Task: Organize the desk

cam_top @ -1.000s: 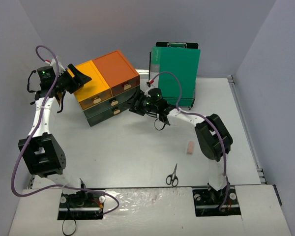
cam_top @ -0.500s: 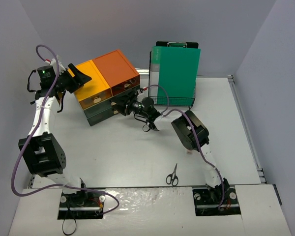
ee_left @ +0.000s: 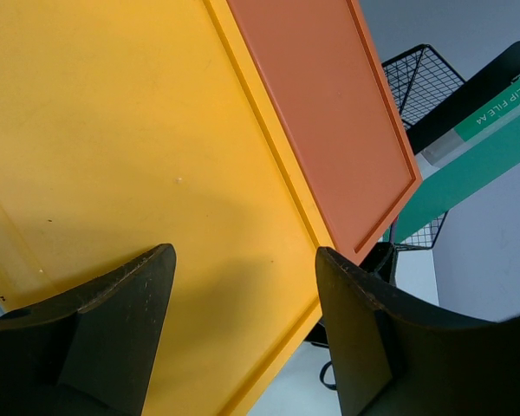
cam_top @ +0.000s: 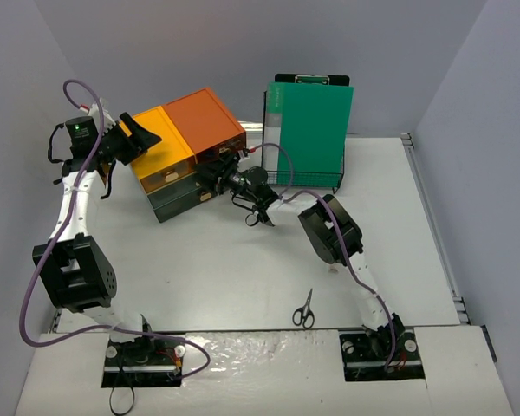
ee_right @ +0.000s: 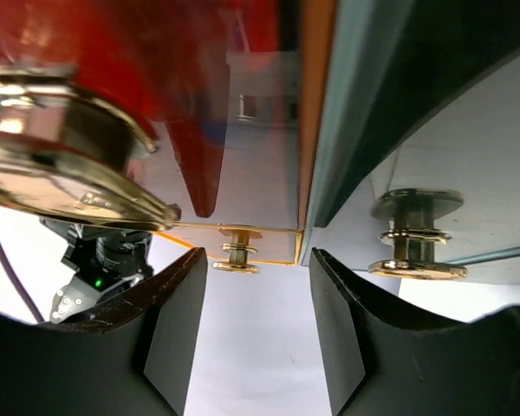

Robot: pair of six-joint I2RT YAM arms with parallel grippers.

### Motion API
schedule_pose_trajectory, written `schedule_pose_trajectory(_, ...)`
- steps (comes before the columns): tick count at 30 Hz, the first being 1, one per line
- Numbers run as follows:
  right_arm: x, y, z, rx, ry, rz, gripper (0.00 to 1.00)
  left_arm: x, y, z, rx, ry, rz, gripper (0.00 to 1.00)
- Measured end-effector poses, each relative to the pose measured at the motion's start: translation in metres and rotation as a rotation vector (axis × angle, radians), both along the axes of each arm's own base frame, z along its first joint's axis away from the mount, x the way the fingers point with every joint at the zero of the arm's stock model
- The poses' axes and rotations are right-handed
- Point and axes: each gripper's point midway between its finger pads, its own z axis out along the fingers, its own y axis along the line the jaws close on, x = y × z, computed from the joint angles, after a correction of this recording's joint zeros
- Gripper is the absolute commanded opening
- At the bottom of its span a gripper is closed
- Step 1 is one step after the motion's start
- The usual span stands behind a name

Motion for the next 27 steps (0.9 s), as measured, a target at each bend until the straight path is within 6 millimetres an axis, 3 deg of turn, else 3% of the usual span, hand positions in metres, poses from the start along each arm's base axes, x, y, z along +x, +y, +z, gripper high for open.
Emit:
schedule_pose_trajectory(4,-0.007,0.002,-0.01,-0.019,0.016,0.016,0.47,0.0,0.0,0.0,-0.001,0.001,-0.001,0.63)
schedule_pose_trajectory(11,-0.024,0.001,-0.06,-0.156,0.091,0.043,0.46,0.001,0.0,0.0,-0.001,0.003,-0.001,0.63)
schedule_pose_trajectory(14,-0.026,-0.001,-0.07,-0.207,0.107,0.042,0.46,0.001,0.0,0.0,-0.001,0.004,-0.001,0.63)
schedule_pose_trajectory(20,-0.012,-0.007,-0.069,-0.232,0.103,0.017,0.46,0.003,0.0,0.0,-0.001,0.004,-0.001,0.63)
schedule_pose_trajectory(27,0.012,-0.012,-0.047,-0.223,0.074,-0.014,0.46,0.004,0.001,0.0,-0.001,0.004,-0.001,0.63)
